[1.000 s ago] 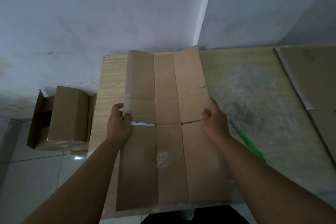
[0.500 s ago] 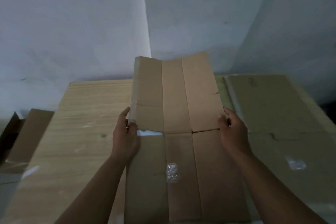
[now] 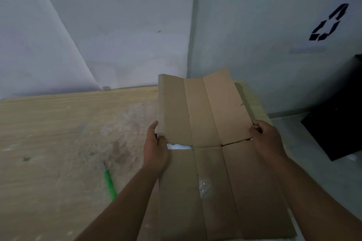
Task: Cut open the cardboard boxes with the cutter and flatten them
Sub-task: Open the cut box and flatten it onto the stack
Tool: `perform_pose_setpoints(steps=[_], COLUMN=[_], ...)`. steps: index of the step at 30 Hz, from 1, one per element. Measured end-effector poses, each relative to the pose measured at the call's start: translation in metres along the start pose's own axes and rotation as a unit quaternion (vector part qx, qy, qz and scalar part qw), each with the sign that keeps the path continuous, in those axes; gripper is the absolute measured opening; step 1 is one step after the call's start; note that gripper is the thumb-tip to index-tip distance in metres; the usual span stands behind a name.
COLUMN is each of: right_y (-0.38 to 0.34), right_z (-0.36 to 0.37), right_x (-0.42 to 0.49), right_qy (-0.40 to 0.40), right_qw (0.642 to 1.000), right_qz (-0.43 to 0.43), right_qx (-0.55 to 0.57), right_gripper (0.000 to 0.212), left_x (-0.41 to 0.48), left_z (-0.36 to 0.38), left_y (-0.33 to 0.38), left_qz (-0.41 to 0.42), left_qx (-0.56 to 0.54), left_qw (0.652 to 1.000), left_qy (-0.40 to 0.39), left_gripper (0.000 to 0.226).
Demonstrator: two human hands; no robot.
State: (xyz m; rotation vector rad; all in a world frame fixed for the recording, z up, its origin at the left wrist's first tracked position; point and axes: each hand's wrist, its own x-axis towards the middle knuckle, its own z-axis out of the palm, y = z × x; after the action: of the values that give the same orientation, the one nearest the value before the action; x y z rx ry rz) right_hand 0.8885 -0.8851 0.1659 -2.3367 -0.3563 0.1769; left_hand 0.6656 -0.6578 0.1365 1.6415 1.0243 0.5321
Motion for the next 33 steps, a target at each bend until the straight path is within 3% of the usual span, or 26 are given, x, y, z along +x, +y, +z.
perform_pose_setpoints(steps=[11,16,18,23,25,28,33], right_y=[0.065,0.080,0.084,0.083,0.082,0.090,0.106], right_z=[-0.043,-0.028,-0.019,0.002,0.006,0.008,0.008], right_x=[0.063,0.077,0.081,0.086,0.088,0.089,0.087], right_qy=[-0.055,-0.047,-0.035,-0.054,-0.078,-0.093,-0.131], right_qw=[0.996,0.993,0.992,0.992,0.990,0.984,0.975], right_qz=[0.068,0.105,0.121,0.105,0.100,0.120,0.136], right_qx=[-0.021,-0.024,-0.016,-0.032,-0.056,-0.088,-0.116], right_gripper=[0.031,0.028,0.033,0.042,0.044,0.044,0.045], left_x=[0.008,0.020,0.023,0.025,0.025,0.027,0.036], left_z=[0.112,0.119,0.119,0.111,0.106,0.099,0.096], left_y=[0.017,0.002,-0.003,-0.015,-0.022,-0.026,-0.030], left_qz=[-0.021,-0.029,-0.068,-0.119,-0.134,-0.121,-0.094], left_qx=[0.039,0.186,0.232,0.274,0.270,0.237,0.244], left_qw=[0.999,0.979,0.967,0.952,0.951,0.958,0.958], left_qy=[-0.030,-0.081,-0.082,-0.063,-0.077,-0.107,-0.120], left_gripper=[0.053,0.077,0.070,0.028,0.032,0.057,0.052])
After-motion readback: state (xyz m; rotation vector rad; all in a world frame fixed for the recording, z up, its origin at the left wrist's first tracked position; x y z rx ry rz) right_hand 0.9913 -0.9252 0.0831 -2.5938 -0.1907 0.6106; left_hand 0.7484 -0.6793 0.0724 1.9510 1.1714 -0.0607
